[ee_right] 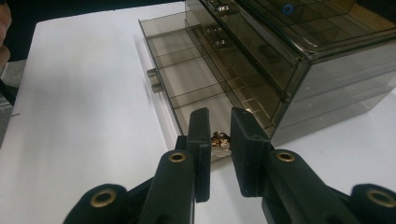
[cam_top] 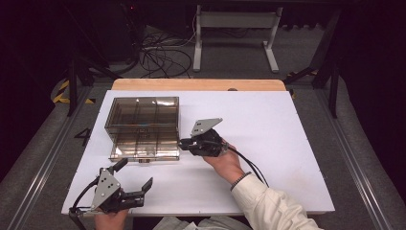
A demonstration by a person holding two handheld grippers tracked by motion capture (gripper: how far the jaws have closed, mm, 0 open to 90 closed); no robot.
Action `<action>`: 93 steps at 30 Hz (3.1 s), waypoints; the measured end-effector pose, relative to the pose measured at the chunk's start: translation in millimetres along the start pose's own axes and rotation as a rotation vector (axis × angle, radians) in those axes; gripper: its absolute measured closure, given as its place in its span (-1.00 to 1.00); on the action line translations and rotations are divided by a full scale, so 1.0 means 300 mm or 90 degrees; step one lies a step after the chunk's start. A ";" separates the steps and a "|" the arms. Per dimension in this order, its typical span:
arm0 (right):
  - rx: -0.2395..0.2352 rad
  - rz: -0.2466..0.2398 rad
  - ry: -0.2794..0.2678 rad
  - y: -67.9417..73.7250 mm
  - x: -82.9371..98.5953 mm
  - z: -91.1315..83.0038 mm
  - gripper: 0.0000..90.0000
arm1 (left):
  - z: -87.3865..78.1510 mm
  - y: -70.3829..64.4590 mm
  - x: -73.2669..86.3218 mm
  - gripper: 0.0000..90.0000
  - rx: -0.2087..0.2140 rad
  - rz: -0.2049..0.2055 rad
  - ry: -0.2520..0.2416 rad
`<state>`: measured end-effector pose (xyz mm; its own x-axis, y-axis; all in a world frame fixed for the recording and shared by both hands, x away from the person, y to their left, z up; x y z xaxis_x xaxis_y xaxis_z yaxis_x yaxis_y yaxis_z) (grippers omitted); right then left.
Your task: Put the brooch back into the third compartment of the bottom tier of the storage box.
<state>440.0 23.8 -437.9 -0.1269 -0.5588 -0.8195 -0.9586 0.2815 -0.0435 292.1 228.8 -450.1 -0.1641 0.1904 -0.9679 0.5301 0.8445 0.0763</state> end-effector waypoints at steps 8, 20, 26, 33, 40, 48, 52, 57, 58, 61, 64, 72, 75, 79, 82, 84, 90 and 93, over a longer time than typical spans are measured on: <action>-0.011 0.011 -0.008 0.013 0.006 0.060 0.75 | 0.000 0.000 0.000 -0.94 0.001 0.001 0.000; -0.020 0.030 -0.010 0.013 0.028 0.128 0.75 | 0.002 -0.002 0.000 -0.94 0.002 0.001 0.000; -0.022 0.037 -0.012 0.013 0.036 0.150 0.75 | 0.002 -0.003 0.000 -0.94 0.003 0.002 0.001; -0.018 0.031 -0.011 0.013 0.040 0.170 0.75 | 0.003 -0.004 0.000 -0.94 0.003 0.000 0.001; -0.018 0.032 -0.008 0.015 0.042 0.183 0.75 | 0.003 -0.004 0.000 -0.94 0.003 0.000 0.001; -0.018 0.031 -0.006 0.017 0.037 0.186 0.75 | 0.003 -0.004 0.000 -0.94 0.004 0.000 0.001; -0.017 0.031 -0.005 0.014 0.037 0.187 0.75 | 0.003 -0.004 0.000 -0.94 0.004 -0.001 0.000; -0.014 0.029 -0.004 0.013 0.037 0.191 0.74 | 0.004 -0.004 -0.001 -0.94 0.005 0.000 0.000; -0.014 0.028 -0.005 0.014 0.036 0.192 0.71 | 0.004 -0.004 -0.001 -0.94 0.005 0.000 -0.001; -0.003 0.014 -0.014 0.013 0.029 0.188 0.52 | 0.003 -0.003 -0.001 -0.94 0.005 0.000 -0.001; -0.002 0.015 -0.024 0.010 0.015 0.170 0.39 | 0.003 -0.002 -0.001 -0.94 0.004 -0.001 -0.001; -0.002 0.036 -0.060 0.007 -0.042 0.078 -0.25 | 0.002 -0.002 -0.001 -0.94 0.003 -0.002 -0.001; 0.004 0.027 -0.072 0.013 -0.059 0.046 -0.35 | 0.002 -0.002 -0.001 -0.94 0.002 -0.002 -0.001; 0.014 0.019 -0.071 0.021 -0.066 0.023 -0.44 | 0.004 -0.004 -0.002 -0.94 0.004 -0.001 -0.002; 0.020 0.009 -0.068 0.027 -0.068 0.015 -0.47 | 0.005 -0.007 -0.002 -0.94 0.004 -0.004 -0.002; 0.021 0.005 -0.070 0.031 -0.071 0.010 -0.48 | 0.006 -0.005 -0.002 -0.94 0.005 -0.002 0.000; 0.022 0.004 -0.081 0.030 -0.078 -0.001 -0.49 | 0.003 -0.002 -0.002 -0.94 0.003 -0.002 -0.002; 0.023 0.003 -0.079 0.031 -0.078 -0.006 -0.52 | 0.005 -0.003 -0.002 -0.94 0.004 0.000 -0.001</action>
<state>433.6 38.1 -418.2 -0.0970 -0.4570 -0.8842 -0.9477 0.3138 -0.0582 292.9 227.1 -449.8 -0.1624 0.1894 -0.9684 0.5355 0.8412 0.0747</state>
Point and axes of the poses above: each handheld gripper's, and its own axes: z roughly forward along the jaws, x roughly out of its underside, y roughly to its left, the point moved 5 cm from there along z, roughly forward along the jaws, and after that the axes turned 1 degree about y, right-handed, at the moved point
